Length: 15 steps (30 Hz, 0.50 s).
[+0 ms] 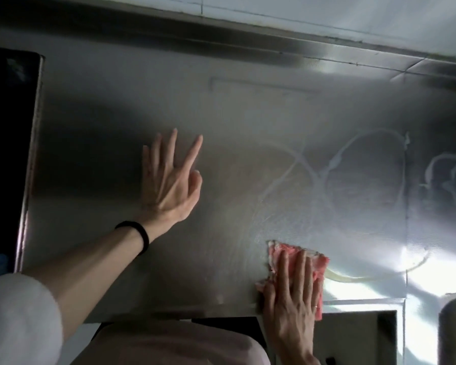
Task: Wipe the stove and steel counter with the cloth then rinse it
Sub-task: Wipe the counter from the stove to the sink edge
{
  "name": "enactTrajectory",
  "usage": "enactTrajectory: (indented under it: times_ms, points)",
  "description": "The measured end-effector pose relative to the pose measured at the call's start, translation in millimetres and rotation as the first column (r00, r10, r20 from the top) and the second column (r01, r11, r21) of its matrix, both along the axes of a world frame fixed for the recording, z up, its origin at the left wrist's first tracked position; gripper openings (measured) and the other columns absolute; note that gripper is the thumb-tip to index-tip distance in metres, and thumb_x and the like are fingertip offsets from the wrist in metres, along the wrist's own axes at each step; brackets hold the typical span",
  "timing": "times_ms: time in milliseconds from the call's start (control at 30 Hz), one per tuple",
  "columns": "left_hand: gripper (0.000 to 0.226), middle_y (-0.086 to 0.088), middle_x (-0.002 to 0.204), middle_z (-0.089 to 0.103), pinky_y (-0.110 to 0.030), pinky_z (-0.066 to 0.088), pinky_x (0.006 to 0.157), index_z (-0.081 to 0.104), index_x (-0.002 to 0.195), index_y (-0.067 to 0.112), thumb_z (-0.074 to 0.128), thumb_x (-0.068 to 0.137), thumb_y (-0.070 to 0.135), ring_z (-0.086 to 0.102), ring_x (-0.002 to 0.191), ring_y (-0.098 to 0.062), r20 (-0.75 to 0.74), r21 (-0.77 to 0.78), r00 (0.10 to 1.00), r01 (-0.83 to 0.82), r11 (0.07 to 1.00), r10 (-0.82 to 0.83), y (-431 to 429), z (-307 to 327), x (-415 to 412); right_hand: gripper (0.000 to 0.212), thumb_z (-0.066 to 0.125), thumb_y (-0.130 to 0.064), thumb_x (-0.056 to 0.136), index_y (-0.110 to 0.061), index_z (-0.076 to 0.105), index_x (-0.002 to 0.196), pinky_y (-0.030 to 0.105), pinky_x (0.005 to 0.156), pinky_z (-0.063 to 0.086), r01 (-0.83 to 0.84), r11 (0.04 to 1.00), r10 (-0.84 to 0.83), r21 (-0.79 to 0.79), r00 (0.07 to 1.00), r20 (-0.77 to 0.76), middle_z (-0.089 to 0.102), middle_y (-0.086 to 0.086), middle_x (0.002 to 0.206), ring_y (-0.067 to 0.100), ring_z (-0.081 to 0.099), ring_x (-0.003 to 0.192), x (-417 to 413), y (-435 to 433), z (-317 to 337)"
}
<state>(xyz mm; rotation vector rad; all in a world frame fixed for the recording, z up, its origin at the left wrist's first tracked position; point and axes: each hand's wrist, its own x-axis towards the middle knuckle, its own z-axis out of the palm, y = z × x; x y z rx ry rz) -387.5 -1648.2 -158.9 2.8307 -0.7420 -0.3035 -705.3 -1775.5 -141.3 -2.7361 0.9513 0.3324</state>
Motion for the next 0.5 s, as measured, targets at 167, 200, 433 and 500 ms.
enactTrajectory:
  times_ms: [167, 200, 433, 500]
  points:
    - [0.070, -0.014, 0.174, 0.018, -0.065, 0.012, 0.127, 0.021, 0.165, 0.042, 0.041, 0.097, 0.040, 0.014, 0.158, -0.046, 0.099, 0.008, 0.994, -0.048, 0.999, 0.047, -6.5, -16.9, -9.6, 0.061, 0.018, -0.050, 0.109, -0.034, 0.014, 0.168, 0.057, 0.126, 0.010, -0.220, 0.972, 0.221, 0.076, 0.975, 0.001, 0.002, 0.008, 0.177, 0.031, 0.008, 0.163, 48.3, -10.8, -9.5]
    - [0.072, -0.013, 0.174, 0.018, -0.064, 0.012, 0.127, 0.020, 0.165, 0.042, 0.043, 0.097, 0.041, 0.014, 0.158, -0.045, 0.127, 0.012, 0.991, -0.045, 0.999, 0.043, -5.9, -18.4, -11.1, 0.061, 0.014, -0.052, 0.109, -0.037, 0.011, 0.167, 0.056, 0.128, 0.007, -0.225, 0.970, 0.225, 0.086, 0.974, 0.017, 0.000, 0.006, 0.177, 0.031, 0.007, 0.163, 71.8, -19.6, -11.0]
    - [0.073, -0.015, 0.173, 0.016, -0.063, 0.008, 0.128, 0.019, 0.165, 0.042, 0.044, 0.097, 0.042, 0.012, 0.159, -0.045, 0.118, 0.045, 0.992, -0.051, 0.998, 0.045, -10.2, -14.5, -9.8, 0.066, 0.028, -0.056, 0.108, -0.041, 0.002, 0.167, 0.057, 0.130, -0.005, -0.256, 0.965, 0.246, 0.056, 0.958, 0.146, -0.001, 0.008, 0.177, 0.029, -0.002, 0.163, 290.6, -121.4, -23.5]
    - [0.072, -0.016, 0.173, 0.018, -0.062, 0.008, 0.128, 0.021, 0.165, 0.041, 0.045, 0.097, 0.041, 0.014, 0.159, -0.045, 0.126, 0.042, 0.991, -0.057, 0.997, 0.052, -10.6, -14.4, -9.3, 0.066, 0.020, -0.058, 0.107, -0.039, 0.000, 0.167, 0.058, 0.130, -0.005, -0.275, 0.960, 0.264, 0.061, 0.953, 0.147, -0.005, 0.009, 0.177, 0.030, -0.005, 0.163, 340.6, -143.9, -25.3]
